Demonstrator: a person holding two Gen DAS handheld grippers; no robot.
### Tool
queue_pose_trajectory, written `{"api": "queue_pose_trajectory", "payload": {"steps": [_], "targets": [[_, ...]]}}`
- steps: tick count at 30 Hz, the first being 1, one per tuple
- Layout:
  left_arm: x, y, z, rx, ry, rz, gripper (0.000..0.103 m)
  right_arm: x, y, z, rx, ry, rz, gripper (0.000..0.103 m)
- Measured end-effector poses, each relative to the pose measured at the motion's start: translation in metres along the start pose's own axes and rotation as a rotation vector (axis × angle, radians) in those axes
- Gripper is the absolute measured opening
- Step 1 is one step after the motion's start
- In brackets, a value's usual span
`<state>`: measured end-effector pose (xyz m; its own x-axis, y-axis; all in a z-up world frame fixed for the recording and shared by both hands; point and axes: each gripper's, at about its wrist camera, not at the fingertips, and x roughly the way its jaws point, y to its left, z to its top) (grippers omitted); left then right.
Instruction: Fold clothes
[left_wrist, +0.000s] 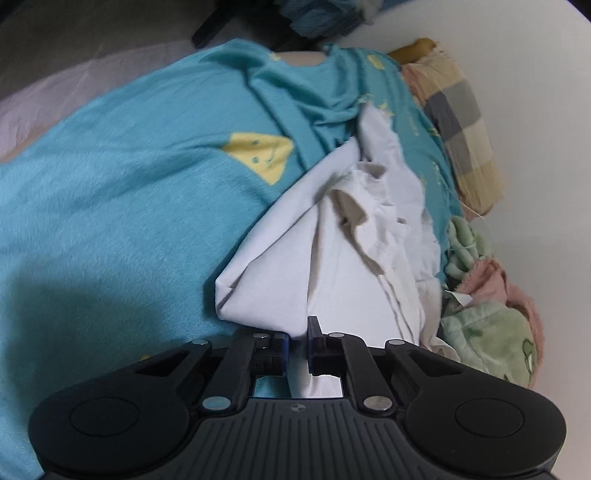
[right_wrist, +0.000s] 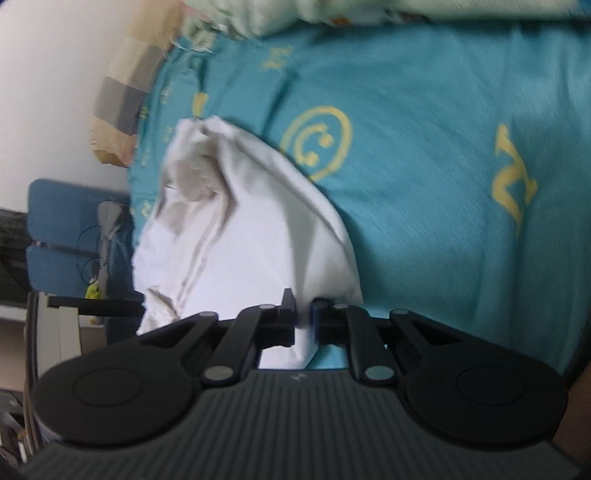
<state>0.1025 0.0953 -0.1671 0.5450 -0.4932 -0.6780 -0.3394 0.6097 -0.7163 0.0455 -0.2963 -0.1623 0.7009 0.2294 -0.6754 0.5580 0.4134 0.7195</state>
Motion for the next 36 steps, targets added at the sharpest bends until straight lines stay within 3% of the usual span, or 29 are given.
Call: {"api": "queue_pose_trajectory", "payload": {"steps": [6,12,22,26,31,36], "targets": [[-0.05,-0.036,-0.003,0.066,-0.038,-0.057,0.005,-0.037,0.026,0.009,-0.096,-0.055,0.097,0.008],[-0.121,-0.075,-0.028,0.13,-0.086,-0.119,0.005,-0.094,0.045,0.005,-0.16,-0.088,0.171,0.008],[-0.224,-0.069,-0.096,0.138,-0.07,-0.097,0.005,-0.192,0.026,-0.024,-0.211,-0.073,0.246,0.008],[-0.217,-0.077,-0.08,0.116,-0.077,-0.077,0.005,-0.17,0.044,-0.01,-0.202,-0.066,0.236,0.008],[-0.161,-0.092,-0.032,0.091,-0.074,-0.054,0.006,-0.126,0.074,0.014,-0.194,-0.062,0.211,0.008],[-0.09,-0.1,0.021,0.081,-0.069,-0.015,0.007,-0.057,0.1,0.043,-0.197,-0.044,0.147,0.008]]}}
